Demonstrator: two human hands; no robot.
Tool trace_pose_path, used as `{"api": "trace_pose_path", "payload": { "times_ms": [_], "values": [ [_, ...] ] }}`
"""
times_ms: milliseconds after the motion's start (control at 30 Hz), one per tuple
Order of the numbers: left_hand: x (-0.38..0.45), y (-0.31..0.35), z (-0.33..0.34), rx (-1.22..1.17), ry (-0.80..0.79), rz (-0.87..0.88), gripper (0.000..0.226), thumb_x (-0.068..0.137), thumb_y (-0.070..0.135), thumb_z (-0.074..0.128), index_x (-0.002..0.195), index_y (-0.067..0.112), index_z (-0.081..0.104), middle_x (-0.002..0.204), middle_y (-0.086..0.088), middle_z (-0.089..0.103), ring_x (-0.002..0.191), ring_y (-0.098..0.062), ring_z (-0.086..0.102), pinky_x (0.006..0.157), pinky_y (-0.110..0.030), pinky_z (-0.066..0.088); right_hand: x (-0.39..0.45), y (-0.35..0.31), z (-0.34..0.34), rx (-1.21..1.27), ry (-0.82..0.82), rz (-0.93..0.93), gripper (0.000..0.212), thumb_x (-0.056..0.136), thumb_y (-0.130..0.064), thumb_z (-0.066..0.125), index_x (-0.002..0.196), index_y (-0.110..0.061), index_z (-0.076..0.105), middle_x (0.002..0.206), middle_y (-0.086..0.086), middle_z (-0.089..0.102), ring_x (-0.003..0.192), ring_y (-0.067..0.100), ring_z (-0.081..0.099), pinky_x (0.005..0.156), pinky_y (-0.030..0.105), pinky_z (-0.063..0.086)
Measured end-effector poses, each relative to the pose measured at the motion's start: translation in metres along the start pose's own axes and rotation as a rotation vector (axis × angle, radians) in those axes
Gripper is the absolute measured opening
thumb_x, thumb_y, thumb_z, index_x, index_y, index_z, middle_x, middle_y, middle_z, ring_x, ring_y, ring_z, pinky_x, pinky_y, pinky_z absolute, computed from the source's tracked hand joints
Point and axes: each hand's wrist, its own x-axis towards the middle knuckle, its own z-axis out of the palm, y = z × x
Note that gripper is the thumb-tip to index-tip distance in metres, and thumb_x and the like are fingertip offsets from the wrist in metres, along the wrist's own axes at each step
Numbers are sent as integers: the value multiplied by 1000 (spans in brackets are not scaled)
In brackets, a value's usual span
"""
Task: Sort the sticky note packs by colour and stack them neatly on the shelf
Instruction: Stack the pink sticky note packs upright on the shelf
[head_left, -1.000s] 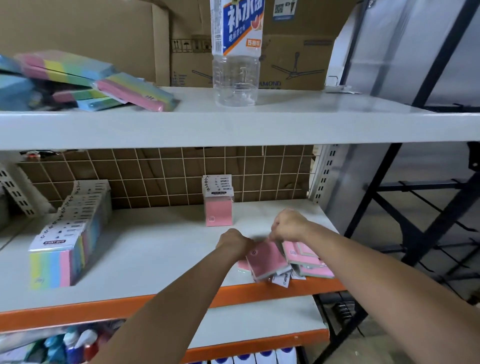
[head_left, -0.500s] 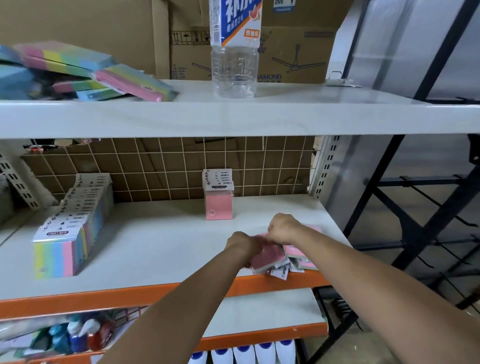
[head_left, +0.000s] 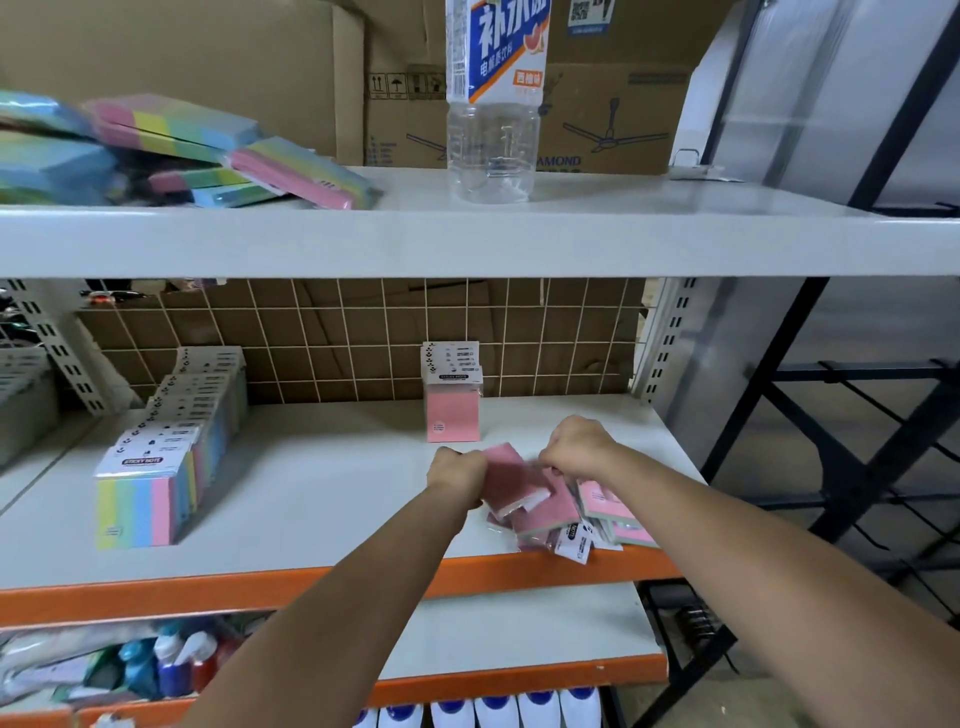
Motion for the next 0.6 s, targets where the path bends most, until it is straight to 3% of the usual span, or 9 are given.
{"api": "trace_pose_path", "payload": {
  "times_ms": [67, 133, 200, 300, 367, 467, 600],
  "values": [
    [-1, 2, -4, -139, 13, -31, 34, 88, 7, 47, 121, 1, 44, 103, -19, 55, 82, -33, 56, 70, -34, 54, -3, -5, -2, 54, -11, -6, 13, 78, -14, 63, 74, -4, 70, 66, 10, 68, 57, 20, 64, 58, 25, 51],
    [-3, 4, -6, -253, 25, -20, 34, 88, 3, 45, 121, -1, 46, 103, -18, 55, 87, -34, 57, 63, -32, 55, -8, -10, -1, 145, -68, 32, 17, 83, -12, 60, 72, -3, 69, 59, 7, 65, 44, 15, 56, 47, 19, 46],
    [-9, 7, -8, -316, 31, 4, 30, 88, -3, 42, 117, 0, 49, 102, -17, 54, 90, -34, 55, 57, -29, 51, -10, -14, 4, 227, -106, 77, 19, 85, -15, 60, 72, -3, 67, 56, 7, 64, 41, 16, 54, 46, 18, 43],
    [-11, 8, -10, -381, 4, -20, 28, 88, -4, 41, 113, 5, 48, 103, -18, 55, 90, -35, 57, 60, -31, 51, -7, -17, 12, 330, -98, 92, 17, 88, -18, 59, 83, -3, 65, 64, 9, 66, 51, 19, 60, 56, 25, 52],
    [-12, 7, -11, -312, -41, -25, 29, 89, -1, 41, 116, 4, 47, 104, -18, 54, 86, -33, 58, 61, -31, 52, -6, -17, 15, 506, -126, 129, 11, 90, -13, 57, 93, -3, 60, 74, 11, 64, 58, 20, 60, 66, 31, 54],
    [-13, 4, -11, -15, -125, 45, 40, 89, 3, 42, 129, 9, 42, 111, -14, 51, 95, -29, 54, 65, -30, 51, -7, -15, 16, 667, -142, 172, 3, 94, -8, 51, 96, -9, 53, 79, 9, 55, 62, 18, 51, 74, 33, 50],
    [-16, -1, -10, 131, -160, 125, 53, 90, 8, 41, 138, 27, 31, 116, -15, 58, 106, -32, 58, 71, -31, 49, 0, -10, 21, 671, -123, 131, 26, 93, -3, 49, 111, -22, 48, 93, 12, 55, 68, 19, 50, 80, 37, 52]
  ]
}}
